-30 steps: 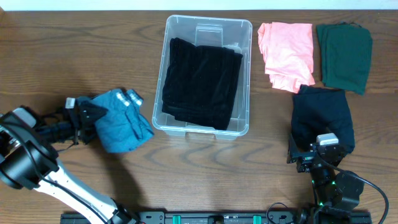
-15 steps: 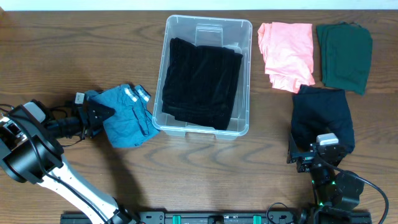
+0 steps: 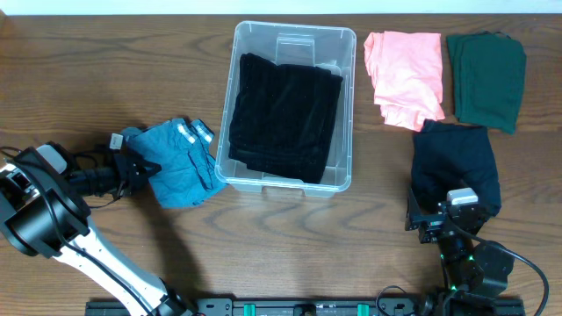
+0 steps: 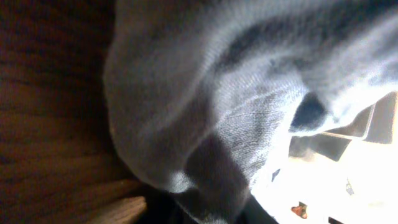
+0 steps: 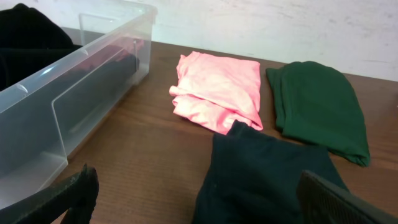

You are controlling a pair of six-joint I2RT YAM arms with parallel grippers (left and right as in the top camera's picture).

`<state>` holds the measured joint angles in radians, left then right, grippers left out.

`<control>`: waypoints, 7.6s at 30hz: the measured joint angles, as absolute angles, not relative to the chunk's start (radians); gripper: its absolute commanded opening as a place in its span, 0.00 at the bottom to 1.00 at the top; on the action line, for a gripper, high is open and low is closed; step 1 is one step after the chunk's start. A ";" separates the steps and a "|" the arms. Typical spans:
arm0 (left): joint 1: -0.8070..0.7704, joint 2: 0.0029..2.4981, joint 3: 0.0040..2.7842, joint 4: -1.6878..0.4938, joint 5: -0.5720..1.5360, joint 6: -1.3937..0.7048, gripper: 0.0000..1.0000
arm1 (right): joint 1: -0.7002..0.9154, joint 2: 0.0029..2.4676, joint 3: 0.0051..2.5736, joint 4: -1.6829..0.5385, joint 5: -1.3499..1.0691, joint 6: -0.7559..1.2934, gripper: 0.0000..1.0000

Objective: Pack container
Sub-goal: 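Drag the denim garment rightward toward the bin with the left gripper, then lift the denim garment and carry it over the bin's far end, then lower the denim garment onto the black garment and release it, then withdraw the left gripper to the left side of the table, then raise the right gripper and move it over the dark-green garment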

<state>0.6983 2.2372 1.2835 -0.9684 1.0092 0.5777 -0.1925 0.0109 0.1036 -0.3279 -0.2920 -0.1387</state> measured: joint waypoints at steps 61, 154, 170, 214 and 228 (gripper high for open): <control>-0.273 1.645 1.293 0.326 0.428 -0.462 0.06 | -0.192 0.011 0.104 -0.328 -0.292 -0.139 0.99; 0.092 1.540 1.294 -0.144 0.563 -0.519 0.98 | -0.192 0.011 0.104 -0.327 -0.292 -0.139 0.99; 0.456 1.457 1.295 -0.715 0.207 -0.323 0.98 | -0.192 0.011 0.102 -0.258 -0.314 -0.139 0.99; 0.456 1.417 1.295 -0.748 -0.007 -0.279 0.98 | -0.247 1.444 1.290 -0.441 -0.466 -0.035 0.99; 0.456 1.417 1.295 -0.748 -0.007 -0.280 0.98 | -0.596 1.592 1.314 -0.509 -0.448 0.138 0.99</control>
<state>0.4564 1.4174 1.2949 -0.7483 -0.0067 -0.2798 -0.5964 1.5921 1.3140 -0.5087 -0.4477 0.1379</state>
